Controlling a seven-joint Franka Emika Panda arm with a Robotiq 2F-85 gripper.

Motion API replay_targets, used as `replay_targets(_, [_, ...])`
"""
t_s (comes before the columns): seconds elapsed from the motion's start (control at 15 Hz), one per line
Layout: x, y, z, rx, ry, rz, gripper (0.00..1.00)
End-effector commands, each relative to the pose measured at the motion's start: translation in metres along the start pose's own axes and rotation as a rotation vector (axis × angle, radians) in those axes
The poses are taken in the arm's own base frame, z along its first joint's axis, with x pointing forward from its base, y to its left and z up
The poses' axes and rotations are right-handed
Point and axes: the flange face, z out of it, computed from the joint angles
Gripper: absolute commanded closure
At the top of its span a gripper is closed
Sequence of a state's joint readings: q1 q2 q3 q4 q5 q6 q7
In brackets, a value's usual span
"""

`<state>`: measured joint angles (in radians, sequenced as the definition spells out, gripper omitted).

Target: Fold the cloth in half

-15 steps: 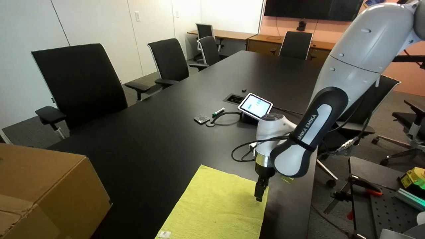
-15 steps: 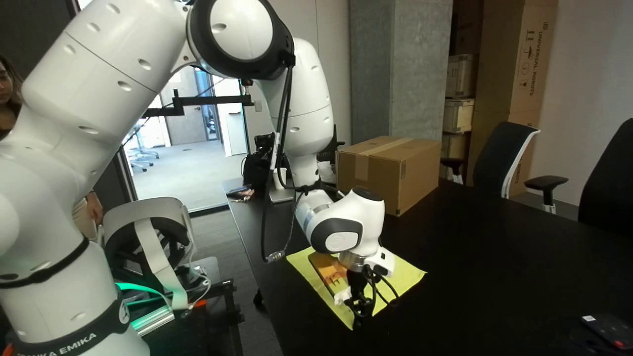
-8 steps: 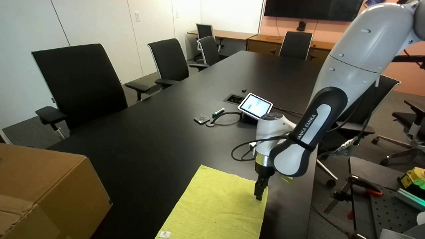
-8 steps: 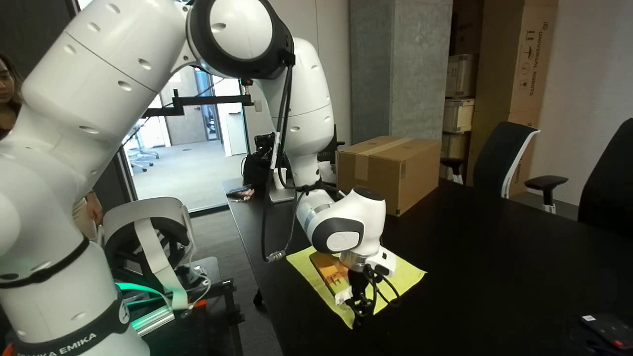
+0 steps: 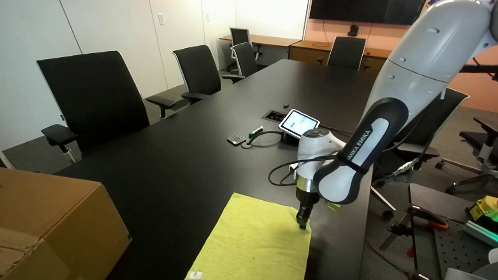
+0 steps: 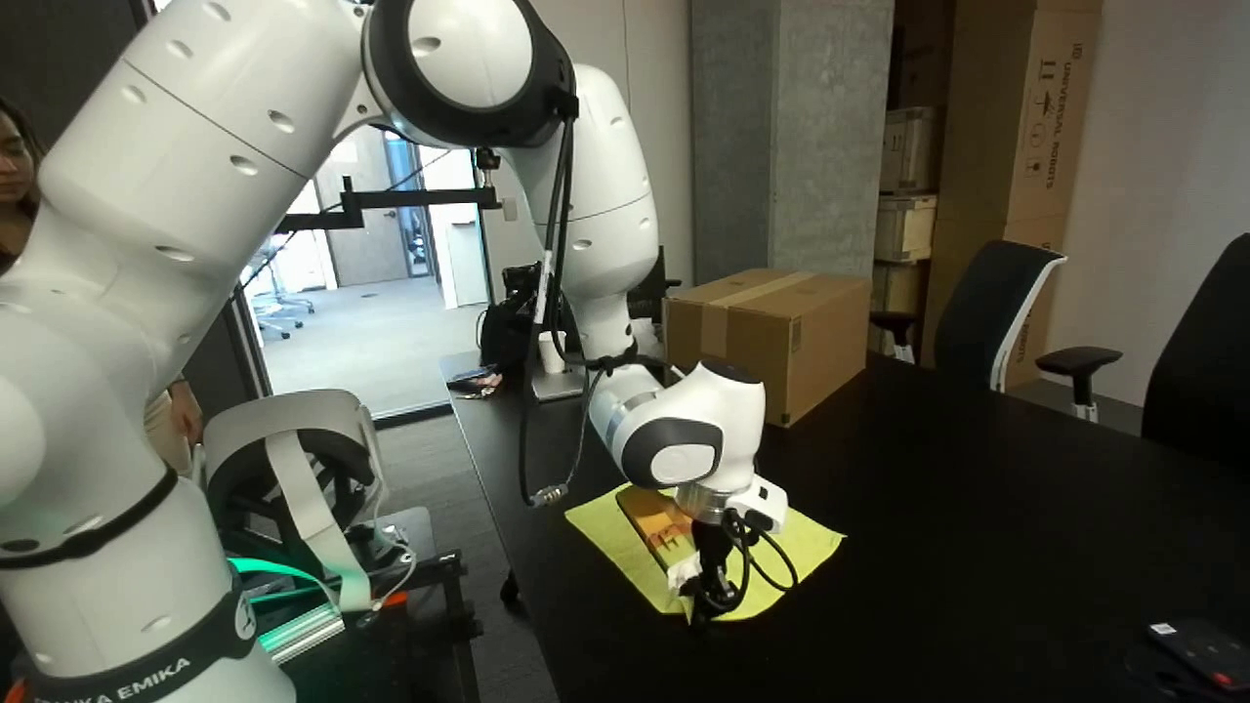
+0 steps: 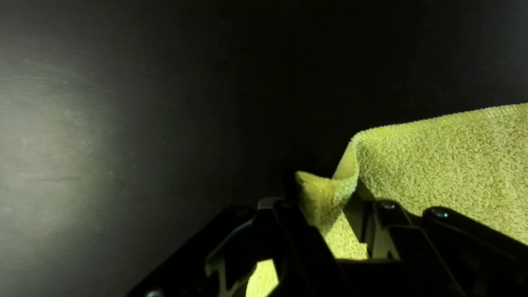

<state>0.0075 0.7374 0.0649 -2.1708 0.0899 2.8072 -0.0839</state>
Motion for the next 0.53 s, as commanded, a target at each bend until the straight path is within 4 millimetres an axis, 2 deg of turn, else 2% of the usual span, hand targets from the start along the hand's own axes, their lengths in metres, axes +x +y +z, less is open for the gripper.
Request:
replay_targets(0.0, [0.003, -0.010, -0.015, -0.014, -0.003, -0.017, 0.83])
replay_targets(0.27, [0.009, -0.019, -0.019, 0.016, -0.010, -0.018, 0.97])
replay_targets(0.47, [0.014, -0.024, -0.022, 0.052, -0.009, -0.004, 0.93])
